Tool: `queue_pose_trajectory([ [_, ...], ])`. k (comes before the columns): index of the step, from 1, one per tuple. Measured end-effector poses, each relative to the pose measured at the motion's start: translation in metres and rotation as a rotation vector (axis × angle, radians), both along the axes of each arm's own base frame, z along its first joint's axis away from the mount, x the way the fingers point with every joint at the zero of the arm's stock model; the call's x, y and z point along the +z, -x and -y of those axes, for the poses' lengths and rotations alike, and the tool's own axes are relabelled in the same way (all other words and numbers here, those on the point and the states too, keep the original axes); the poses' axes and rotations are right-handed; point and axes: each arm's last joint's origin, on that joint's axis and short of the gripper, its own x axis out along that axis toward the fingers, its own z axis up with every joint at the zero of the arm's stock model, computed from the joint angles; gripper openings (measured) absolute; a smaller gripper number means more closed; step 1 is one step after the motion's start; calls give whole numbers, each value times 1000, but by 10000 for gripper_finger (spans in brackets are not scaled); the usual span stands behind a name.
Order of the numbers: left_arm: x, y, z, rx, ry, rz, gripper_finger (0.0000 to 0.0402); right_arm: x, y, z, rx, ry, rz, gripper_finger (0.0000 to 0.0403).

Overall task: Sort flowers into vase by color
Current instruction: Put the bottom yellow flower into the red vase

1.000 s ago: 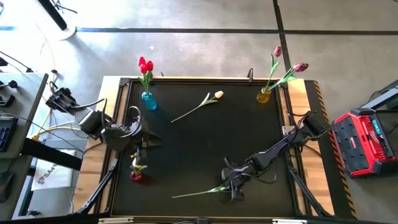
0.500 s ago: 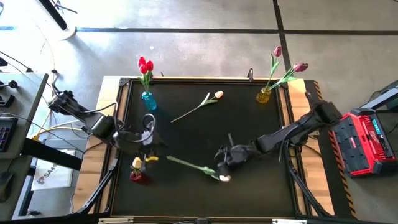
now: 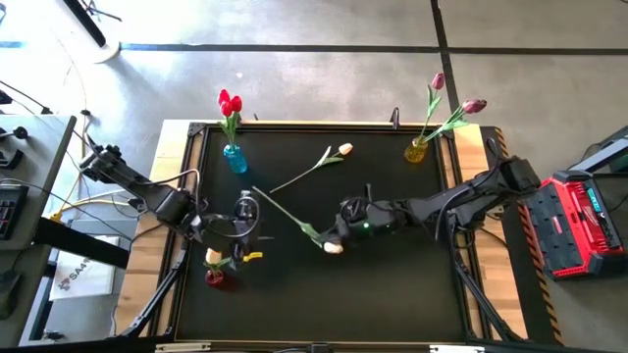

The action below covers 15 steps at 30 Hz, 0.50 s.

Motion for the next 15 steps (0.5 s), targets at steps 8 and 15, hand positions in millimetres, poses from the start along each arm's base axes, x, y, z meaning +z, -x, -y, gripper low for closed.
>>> queue_pose_trajectory([
  [8, 0, -3, -7, 41, -130, 10, 129, 11, -7, 16, -59, -53, 81, 9],
  [15, 10, -1, -8, 45, -156, 46, 129, 49, -23, 20, -47, 47, 73, 9],
])
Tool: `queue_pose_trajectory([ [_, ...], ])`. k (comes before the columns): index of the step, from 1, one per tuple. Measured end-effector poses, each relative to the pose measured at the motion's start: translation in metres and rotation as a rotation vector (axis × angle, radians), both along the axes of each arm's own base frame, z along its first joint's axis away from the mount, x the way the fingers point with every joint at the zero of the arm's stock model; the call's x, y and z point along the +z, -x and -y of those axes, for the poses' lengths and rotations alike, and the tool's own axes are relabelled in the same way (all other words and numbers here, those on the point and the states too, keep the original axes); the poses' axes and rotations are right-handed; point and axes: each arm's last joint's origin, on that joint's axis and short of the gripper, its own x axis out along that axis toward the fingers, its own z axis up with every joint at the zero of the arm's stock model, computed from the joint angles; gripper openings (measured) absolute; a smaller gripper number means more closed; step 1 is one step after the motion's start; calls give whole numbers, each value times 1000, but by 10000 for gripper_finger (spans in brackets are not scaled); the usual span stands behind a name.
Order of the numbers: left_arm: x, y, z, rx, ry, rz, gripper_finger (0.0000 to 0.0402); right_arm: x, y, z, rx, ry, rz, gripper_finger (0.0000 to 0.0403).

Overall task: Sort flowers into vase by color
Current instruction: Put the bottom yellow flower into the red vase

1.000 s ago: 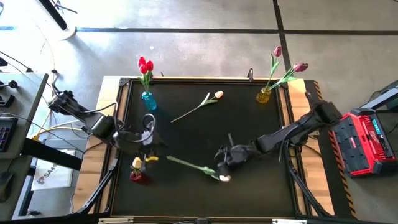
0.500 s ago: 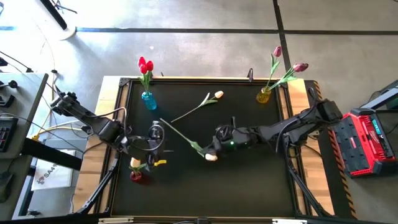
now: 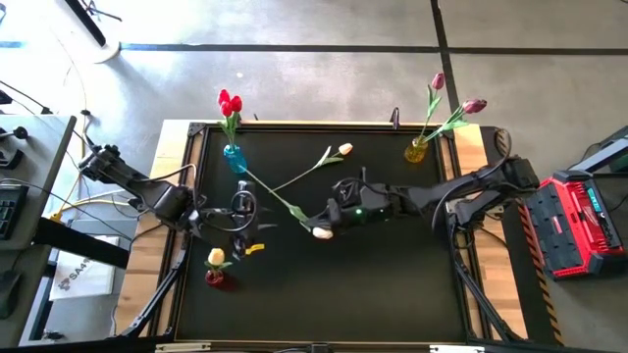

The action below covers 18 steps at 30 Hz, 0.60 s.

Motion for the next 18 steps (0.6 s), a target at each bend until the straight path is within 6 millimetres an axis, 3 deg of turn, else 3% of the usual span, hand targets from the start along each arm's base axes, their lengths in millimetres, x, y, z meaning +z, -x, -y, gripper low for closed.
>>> queue_pose_trajectory([
  [8, 5, 0, -2, -3, -186, 6, 129, 31, -8, 5, -5, 112, -57, 9],
  [14, 7, -2, -8, 31, -350, -9, 129, 32, -8, 4, 8, 98, -59, 9],
  [18, 7, -5, -17, 50, -368, -27, 129, 29, -11, 4, 7, 85, -63, 9],
])
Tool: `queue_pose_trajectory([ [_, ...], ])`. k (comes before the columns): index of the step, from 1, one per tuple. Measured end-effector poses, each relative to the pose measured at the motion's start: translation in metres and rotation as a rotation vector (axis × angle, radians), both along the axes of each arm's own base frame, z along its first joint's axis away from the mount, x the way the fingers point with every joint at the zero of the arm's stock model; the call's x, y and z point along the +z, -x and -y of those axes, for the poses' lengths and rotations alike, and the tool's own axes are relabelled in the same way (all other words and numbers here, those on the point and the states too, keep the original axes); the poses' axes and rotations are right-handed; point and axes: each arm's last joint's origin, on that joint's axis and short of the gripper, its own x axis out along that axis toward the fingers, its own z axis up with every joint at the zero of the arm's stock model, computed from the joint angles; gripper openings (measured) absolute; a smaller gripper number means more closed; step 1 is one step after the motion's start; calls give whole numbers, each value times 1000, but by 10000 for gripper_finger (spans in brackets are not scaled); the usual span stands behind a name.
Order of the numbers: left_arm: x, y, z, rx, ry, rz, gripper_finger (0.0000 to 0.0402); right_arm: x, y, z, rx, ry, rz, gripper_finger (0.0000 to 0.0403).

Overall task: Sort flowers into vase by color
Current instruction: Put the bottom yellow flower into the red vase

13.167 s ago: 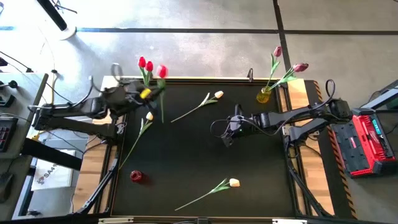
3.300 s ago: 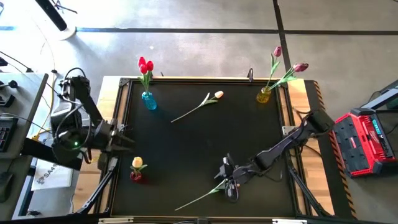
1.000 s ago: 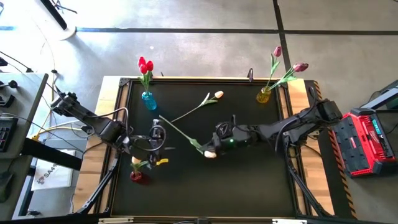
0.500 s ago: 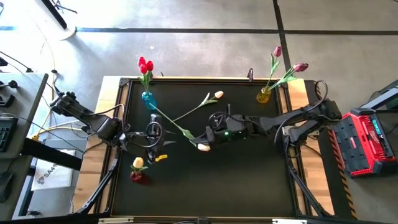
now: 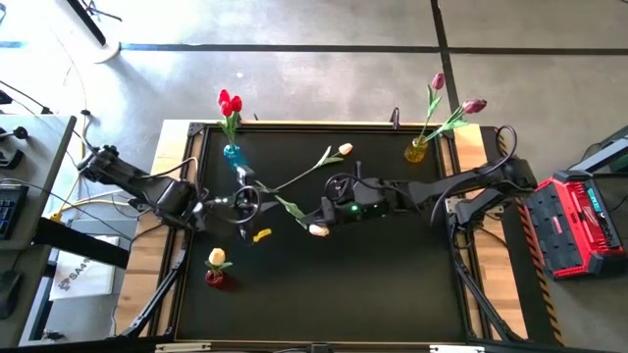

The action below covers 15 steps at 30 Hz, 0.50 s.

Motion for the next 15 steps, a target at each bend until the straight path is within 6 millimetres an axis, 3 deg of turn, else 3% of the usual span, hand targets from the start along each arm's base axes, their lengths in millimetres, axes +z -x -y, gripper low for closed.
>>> queue_pose_trajectory([
  [15, -6, -5, -19, -27, 66, -88, 129, 0, -8, -1, 7, -10, 81, 9],
])
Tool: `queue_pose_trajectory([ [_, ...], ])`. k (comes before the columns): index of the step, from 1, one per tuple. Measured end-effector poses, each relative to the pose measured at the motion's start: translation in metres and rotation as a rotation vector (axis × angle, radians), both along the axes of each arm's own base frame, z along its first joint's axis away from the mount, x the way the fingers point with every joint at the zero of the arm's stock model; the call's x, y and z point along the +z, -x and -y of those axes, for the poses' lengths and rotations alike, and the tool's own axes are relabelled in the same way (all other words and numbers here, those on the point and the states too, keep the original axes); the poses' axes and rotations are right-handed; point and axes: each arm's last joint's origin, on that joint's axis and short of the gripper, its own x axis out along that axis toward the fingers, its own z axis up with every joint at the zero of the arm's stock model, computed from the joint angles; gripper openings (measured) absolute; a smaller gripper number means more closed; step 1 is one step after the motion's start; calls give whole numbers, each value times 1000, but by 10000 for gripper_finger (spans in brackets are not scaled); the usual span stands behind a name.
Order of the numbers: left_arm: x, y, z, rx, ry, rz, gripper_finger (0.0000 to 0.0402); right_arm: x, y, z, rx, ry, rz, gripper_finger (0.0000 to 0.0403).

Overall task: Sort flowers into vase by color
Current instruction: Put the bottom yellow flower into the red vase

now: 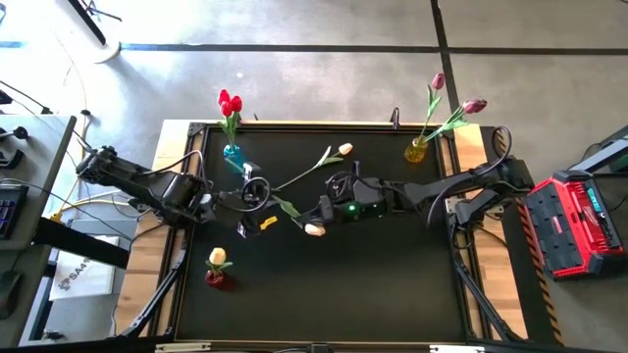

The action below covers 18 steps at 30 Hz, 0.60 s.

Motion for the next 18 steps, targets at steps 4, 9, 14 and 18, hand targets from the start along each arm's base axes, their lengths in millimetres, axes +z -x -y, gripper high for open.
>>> queue_pose_trajectory([
  [4, 0, 0, 0, -2, 26, 3, 115, 0, 0, 1, -7, 4, -1, 9],
  [9, -1, 0, 1, 2, 62, 7, 57, 0, -1, 5, -24, 6, -4, 9],
  [14, -2, 1, 2, 6, 136, 4, 8, 0, -1, 6, -24, 78, 13, 10],
  [18, -3, 3, 1, 59, 199, 25, 6, 5, -1, 4, -101, 207, 75, 28],
])
